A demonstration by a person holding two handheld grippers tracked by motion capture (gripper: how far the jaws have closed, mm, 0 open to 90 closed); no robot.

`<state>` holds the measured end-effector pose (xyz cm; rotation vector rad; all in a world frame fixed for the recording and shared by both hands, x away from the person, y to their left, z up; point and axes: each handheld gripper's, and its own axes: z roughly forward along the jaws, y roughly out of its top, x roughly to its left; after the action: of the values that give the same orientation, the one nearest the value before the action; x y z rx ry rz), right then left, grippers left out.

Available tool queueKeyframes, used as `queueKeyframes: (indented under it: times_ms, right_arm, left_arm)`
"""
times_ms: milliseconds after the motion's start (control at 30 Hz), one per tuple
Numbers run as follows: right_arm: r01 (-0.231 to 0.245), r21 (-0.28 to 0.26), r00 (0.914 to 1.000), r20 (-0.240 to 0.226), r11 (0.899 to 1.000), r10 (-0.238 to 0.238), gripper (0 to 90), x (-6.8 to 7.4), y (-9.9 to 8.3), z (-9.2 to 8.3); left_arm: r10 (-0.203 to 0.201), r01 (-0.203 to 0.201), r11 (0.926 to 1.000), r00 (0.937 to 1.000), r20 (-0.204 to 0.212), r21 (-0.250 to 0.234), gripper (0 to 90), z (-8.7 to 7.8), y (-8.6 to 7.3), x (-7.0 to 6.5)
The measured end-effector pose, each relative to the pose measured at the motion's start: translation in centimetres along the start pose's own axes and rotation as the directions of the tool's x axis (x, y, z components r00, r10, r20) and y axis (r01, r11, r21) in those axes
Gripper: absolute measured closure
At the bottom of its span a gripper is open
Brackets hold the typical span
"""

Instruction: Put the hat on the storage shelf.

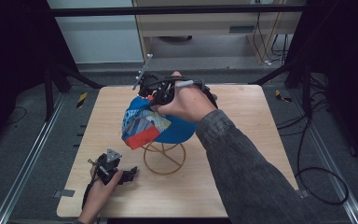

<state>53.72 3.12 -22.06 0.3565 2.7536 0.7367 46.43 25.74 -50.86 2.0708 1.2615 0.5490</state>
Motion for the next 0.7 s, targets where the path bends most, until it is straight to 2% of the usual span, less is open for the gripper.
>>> queueKeyframes:
  times_ms: [500, 700]
  right_arm:
    - [-0.003, -0.010, 0.9999, -0.016, 1.000, 0.002, 81.4, -0.06, -0.56, 0.19]
    - [-0.017, -0.020, 0.9998, -0.014, 1.000, 0.017, 74.6, -0.02, -0.71, -0.03]
  left_arm:
    - [0.000, 0.000, 1.0000, 1.0000, 0.000, 0.000, 0.0, 0.00, 0.00, 0.00]
    - [0.000, 0.000, 1.0000, 1.0000, 0.000, 0.000, 0.0, 0.00, 0.00, 0.00]
